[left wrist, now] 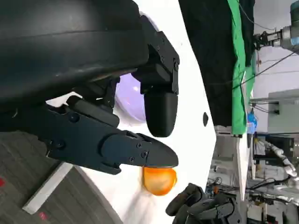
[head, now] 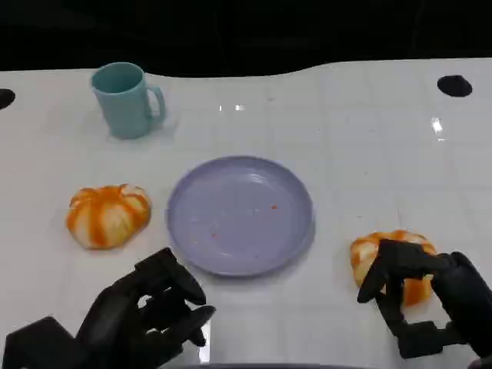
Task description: Grasp the bread from the table and place it into the plate.
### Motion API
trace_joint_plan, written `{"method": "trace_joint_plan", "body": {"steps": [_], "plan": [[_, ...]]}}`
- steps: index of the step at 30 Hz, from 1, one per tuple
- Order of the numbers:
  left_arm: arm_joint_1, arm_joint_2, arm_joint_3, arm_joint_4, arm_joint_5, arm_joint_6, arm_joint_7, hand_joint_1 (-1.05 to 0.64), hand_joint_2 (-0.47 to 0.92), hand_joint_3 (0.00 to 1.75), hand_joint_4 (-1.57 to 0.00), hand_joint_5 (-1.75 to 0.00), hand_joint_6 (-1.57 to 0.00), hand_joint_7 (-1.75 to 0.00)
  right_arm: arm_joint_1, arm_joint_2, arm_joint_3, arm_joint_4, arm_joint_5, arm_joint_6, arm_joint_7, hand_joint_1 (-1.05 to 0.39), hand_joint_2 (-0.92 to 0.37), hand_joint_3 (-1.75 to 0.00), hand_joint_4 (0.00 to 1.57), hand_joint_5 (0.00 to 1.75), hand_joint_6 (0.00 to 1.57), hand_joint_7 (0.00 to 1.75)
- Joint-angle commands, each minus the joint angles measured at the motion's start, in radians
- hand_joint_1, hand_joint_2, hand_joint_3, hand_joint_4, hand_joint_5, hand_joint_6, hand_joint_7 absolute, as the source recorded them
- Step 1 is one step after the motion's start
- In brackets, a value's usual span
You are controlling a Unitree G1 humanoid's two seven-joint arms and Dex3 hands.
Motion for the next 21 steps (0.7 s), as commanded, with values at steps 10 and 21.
{"method": "trace_joint_plan", "body": {"steps": [10, 21], "plan": [[0.001, 0.015, 0.011, 0.002, -0.006, -0.008, -0.013, -0.59, 0.92, 0.20, -0.66, -1.75, -0.50, -1.68, -0.001, -0.007, -0.008, 0.000, 0.009, -0.009, -0.005, -0.03, -0.28, -1.46, 0.89, 1.75, 0.78, 1.38], [-0.001, 0.012, 0.009, 0.000, -0.006, -0.002, -0.010, -0.59, 0.92, 0.21, -0.66, -1.75, -0.50, -1.69, -0.003, -0.009, -0.009, 0.003, 0.008, -0.009, -0.006, -0.03, -0.29, -1.45, 0.89, 1.75, 0.77, 1.37]]}}
